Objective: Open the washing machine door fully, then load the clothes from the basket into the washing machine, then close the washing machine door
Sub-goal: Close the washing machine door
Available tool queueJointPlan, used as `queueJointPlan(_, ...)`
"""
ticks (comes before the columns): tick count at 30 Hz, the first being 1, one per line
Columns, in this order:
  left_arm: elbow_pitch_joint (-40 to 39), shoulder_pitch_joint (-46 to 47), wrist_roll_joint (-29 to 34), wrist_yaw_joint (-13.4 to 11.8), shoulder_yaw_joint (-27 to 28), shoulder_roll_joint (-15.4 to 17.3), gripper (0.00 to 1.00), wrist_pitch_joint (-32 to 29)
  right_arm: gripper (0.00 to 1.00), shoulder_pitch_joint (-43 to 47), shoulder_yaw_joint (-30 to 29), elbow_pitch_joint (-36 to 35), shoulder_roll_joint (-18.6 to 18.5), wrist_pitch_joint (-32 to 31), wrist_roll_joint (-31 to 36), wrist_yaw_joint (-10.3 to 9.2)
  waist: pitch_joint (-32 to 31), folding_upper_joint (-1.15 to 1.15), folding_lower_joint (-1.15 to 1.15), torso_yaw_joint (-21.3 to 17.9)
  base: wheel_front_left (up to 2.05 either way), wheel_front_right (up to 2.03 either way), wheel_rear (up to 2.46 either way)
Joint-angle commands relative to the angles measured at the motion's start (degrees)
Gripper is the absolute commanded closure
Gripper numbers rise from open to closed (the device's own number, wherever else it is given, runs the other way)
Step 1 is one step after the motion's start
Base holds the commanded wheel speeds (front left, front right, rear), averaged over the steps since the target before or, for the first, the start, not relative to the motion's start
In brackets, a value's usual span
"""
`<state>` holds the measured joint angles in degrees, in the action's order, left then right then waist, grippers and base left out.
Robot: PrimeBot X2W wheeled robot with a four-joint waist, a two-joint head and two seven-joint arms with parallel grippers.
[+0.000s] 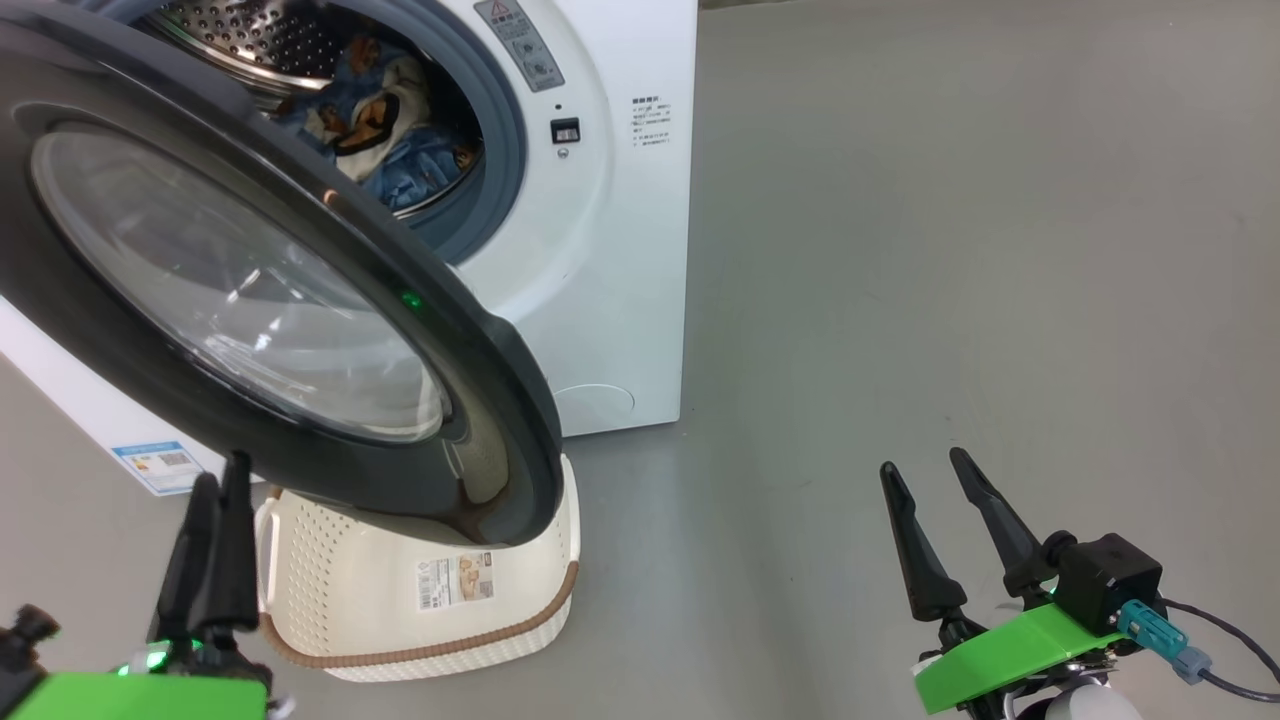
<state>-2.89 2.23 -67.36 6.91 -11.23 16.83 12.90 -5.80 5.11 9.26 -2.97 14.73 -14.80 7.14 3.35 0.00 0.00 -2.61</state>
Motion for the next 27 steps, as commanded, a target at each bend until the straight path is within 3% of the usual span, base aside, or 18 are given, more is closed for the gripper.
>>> queueJointPlan(1, -0.94, 1.02, 0.79, 0.58, 1.61, 1.94, 0.0, 0.73, 0.0, -0.24, 1.52, -1.55, 0.09, 0.27, -0.8, 0.35, -0.03, 0.0, 0.0, 0.01, 0.0, 0.0, 0.0)
queueJointPlan(6, 2.21, 0.77, 8.8, 0.58, 0.28, 3.99, 0.0, 2.03, 0.0, -0.08, 1.35, -1.51, 0.09, 0.27, -0.71, 0.35, -0.19, 0.0, 0.0, 0.21, 0.0, 0.0, 0.0)
queueJointPlan(17, 4.52, -2.81, 33.34, 0.58, 7.18, -1.89, 0.0, 2.08, 0.0, 0.2, 1.41, -1.72, 0.09, 0.27, -0.52, 0.35, -0.57, 0.0, 0.0, 0.61, 0.0, 0.0, 0.0)
queueJointPlan(27, 4.74, -5.5, 53.36, 0.51, 15.79, -9.39, 0.0, 2.09, 0.0, 0.09, 1.69, -1.98, 0.09, 0.27, -0.41, 0.35, -0.38, 0.0, 0.0, 0.48, 0.0, 0.0, 0.0)
